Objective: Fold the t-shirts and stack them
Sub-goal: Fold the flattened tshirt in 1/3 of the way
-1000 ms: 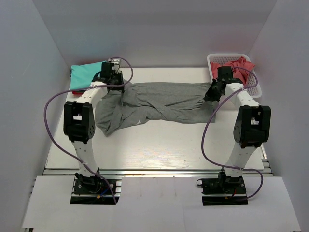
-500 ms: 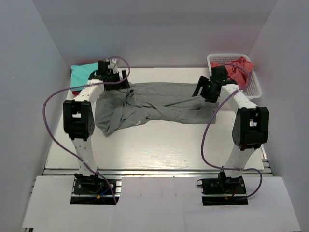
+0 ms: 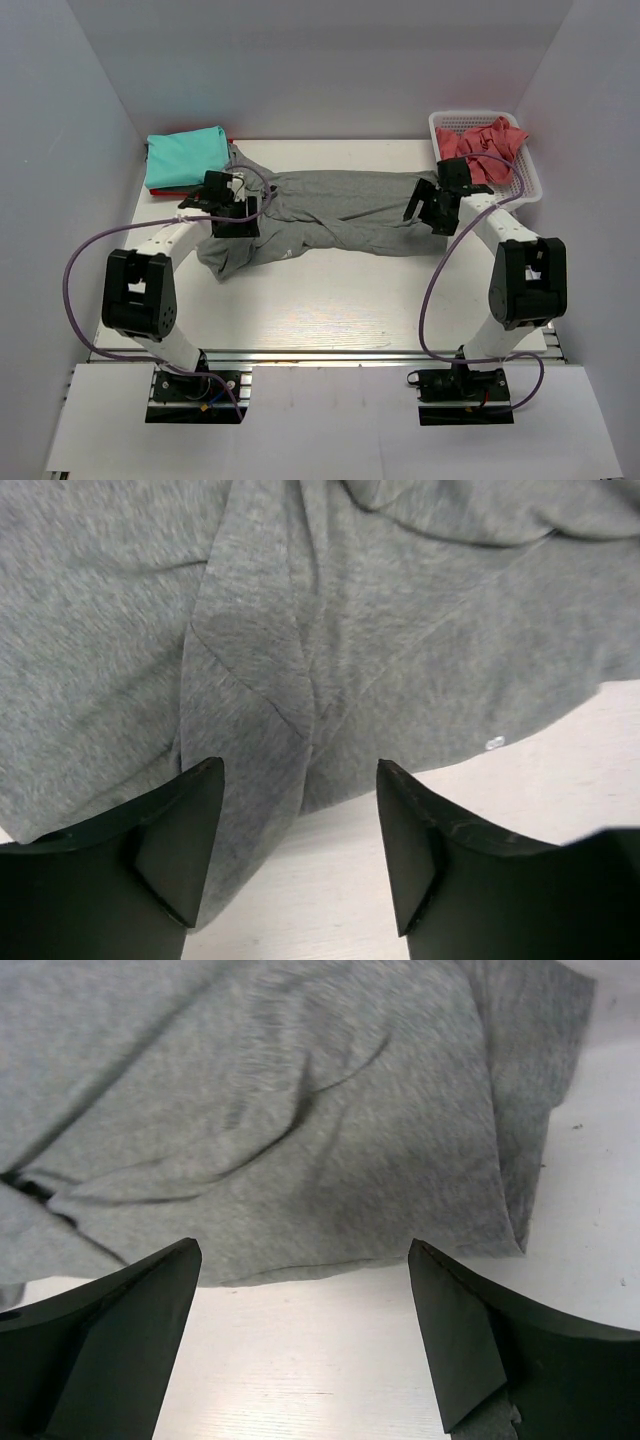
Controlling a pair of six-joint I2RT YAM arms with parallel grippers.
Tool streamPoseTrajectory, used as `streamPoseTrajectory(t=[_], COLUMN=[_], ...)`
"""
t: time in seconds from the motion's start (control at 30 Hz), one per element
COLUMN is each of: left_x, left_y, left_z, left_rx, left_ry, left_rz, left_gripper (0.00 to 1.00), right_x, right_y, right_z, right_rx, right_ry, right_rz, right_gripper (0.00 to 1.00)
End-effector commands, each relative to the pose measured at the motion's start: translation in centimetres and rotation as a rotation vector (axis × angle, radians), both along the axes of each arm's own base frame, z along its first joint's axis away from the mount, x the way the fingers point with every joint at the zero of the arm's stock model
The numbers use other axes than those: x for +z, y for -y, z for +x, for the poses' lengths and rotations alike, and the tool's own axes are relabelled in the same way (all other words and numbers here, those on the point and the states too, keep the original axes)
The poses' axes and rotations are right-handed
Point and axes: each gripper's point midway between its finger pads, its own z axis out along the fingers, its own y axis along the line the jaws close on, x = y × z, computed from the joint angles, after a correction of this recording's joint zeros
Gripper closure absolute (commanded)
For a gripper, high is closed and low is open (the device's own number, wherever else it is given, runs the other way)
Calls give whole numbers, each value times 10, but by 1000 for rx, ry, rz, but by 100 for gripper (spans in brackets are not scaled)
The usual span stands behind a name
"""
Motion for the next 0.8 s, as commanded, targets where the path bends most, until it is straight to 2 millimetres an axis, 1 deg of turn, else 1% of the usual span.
streamPoseTrajectory(t=[0.0,0.03,0.07,0.1,0.13,0.17,0.2,0.23,0.27,0.3,0.33,0.37,0.4,0.43,0.47,0.5,0.53,0.6,0.63,0.67,0.7,0.73,0.77], left_x=[-10,-10,-16,-16,-24,-24,-30,-31,-36,-36,-34,-34,-34,-26,-22,-12,-6,5,5,11,19,21,15], left_y=[-2,1,1,4,3,3,6,5,5,5,3,3,0,-2,-2,-5,-11,-15,-16,-16,-13,-16,-17], left_z=[-2,-3,-4,-5,-2,1,-3,1,0,0,2,2,3,5,6,8,10,18,18,22,28,34,36], left_rx=[-22,-47,-47,-64,-57,-57,-67,-62,-63,-63,-56,-47,-22,-3,-2,10,36,59,52,37,14,7,-10], left_ry=[-14,-10,-25,-23,-41,-41,-66,-63,-84,-84,-82,-84,-83,-69,-59,-31,-18,33,35,54,77,86,68], left_rz=[50,59,62,67,82,82,87,94,98,98,110,104,118,121,119,112,112,128,133,141,136,148,163], left_gripper=[29,32,32,32,34,34,36,45,50,56,64,80,89,100,100,100,100,100,100,100,100,100,100], right_x=[-15,-13,-13,-16,-16,-17,-22,-24,-25,-29,-30,-34,-34,-35,-41,-43,-46,-53,-54,-58,-61,-61,-66], right_y=[9,9,10,8,9,3,3,4,3,4,3,3,2,0,-1,-1,-3,-3,0,-2,0,2,4], right_z=[-5,-1,0,2,3,2,3,2,2,2,2,2,2,3,1,0,-1,-1,-1,-3,-4,-3,-5], right_rx=[-39,-40,-42,-36,-41,-20,-17,-24,-22,-22,-20,-20,-23,-16,-12,-12,-12,-16,-26,-21,-26,-34,-47], right_ry=[-48,-30,-32,-29,-27,-34,-42,-49,-53,-64,-63,-66,-70,-66,-80,-88,-97,-115,-119,-131,-140,-139,-158], right_rz=[-8,-5,-2,9,10,37,42,47,50,52,56,61,70,78,79,85,87,90,88,84,81,71,65], right_gripper=[10,10,10,10,10,10,10,10,10,10,10,10,10,11,11,11,11,13,13,13,13,13,13])
